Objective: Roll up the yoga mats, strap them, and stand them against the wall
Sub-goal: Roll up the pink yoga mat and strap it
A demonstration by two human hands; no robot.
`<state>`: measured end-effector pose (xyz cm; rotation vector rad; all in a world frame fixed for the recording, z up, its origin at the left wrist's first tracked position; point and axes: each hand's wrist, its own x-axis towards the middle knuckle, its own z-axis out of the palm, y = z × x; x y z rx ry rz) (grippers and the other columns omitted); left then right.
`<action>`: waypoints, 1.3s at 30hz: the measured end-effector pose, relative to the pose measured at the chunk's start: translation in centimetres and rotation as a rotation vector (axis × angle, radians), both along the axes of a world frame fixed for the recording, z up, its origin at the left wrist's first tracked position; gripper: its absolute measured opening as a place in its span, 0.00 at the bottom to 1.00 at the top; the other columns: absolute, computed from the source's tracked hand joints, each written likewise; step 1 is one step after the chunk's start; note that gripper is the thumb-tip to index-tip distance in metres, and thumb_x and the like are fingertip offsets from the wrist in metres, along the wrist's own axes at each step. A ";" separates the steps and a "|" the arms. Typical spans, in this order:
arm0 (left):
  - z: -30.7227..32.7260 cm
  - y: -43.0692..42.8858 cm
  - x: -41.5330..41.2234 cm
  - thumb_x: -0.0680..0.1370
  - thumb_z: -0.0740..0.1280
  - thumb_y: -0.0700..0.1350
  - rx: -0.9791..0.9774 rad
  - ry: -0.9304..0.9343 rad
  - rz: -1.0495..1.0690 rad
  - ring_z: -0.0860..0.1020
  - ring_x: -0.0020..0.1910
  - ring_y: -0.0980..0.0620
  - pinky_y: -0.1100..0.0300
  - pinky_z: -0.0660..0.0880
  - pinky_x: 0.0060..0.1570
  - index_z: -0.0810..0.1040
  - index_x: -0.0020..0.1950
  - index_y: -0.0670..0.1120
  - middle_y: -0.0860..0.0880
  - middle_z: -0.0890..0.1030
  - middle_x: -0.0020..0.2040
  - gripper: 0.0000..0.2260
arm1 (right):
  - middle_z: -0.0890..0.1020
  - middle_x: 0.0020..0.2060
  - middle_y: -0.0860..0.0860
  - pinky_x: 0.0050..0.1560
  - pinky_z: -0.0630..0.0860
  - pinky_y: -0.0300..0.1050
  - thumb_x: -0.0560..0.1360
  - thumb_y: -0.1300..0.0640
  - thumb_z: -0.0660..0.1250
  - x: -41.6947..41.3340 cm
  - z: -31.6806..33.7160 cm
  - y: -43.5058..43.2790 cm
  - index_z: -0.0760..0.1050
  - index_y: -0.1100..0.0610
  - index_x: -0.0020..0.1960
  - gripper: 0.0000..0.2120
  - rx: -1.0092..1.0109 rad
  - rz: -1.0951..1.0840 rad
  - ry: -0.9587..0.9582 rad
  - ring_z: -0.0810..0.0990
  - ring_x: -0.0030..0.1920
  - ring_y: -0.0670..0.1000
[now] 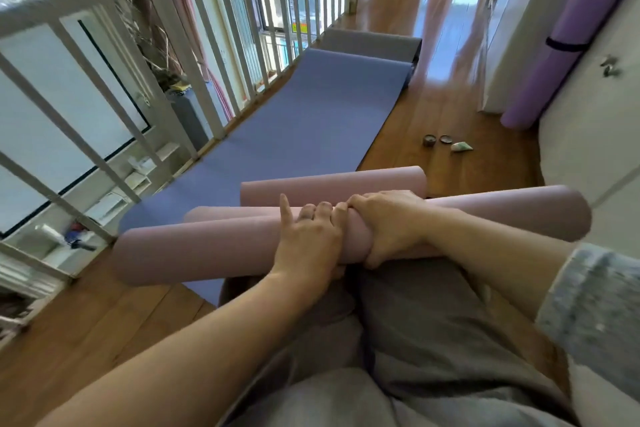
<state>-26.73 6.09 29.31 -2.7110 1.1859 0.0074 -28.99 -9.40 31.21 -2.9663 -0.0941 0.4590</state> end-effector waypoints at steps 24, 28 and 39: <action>1.0 -0.7 3.0 0.70 0.70 0.59 -0.023 -0.009 0.009 0.73 0.64 0.44 0.34 0.52 0.69 0.54 0.76 0.51 0.46 0.72 0.66 0.40 | 0.79 0.57 0.48 0.70 0.62 0.56 0.64 0.39 0.71 0.7 0.0 -0.7 0.66 0.52 0.66 0.36 -0.186 0.075 -0.145 0.78 0.57 0.51; 5.0 0.7 1.8 0.71 0.68 0.63 0.016 -0.101 -0.100 0.73 0.64 0.45 0.37 0.52 0.70 0.53 0.76 0.50 0.47 0.71 0.68 0.41 | 0.79 0.53 0.43 0.73 0.55 0.58 0.63 0.37 0.69 -0.7 3.8 -0.4 0.67 0.50 0.64 0.34 -0.200 0.151 -0.181 0.78 0.54 0.47; 3.0 1.5 -1.7 0.67 0.70 0.66 0.057 0.274 -0.111 0.71 0.63 0.47 0.50 0.67 0.66 0.57 0.75 0.50 0.47 0.70 0.67 0.43 | 0.72 0.66 0.46 0.74 0.42 0.62 0.64 0.34 0.71 -5.6 2.2 1.0 0.59 0.50 0.72 0.43 -0.053 0.119 0.072 0.69 0.68 0.48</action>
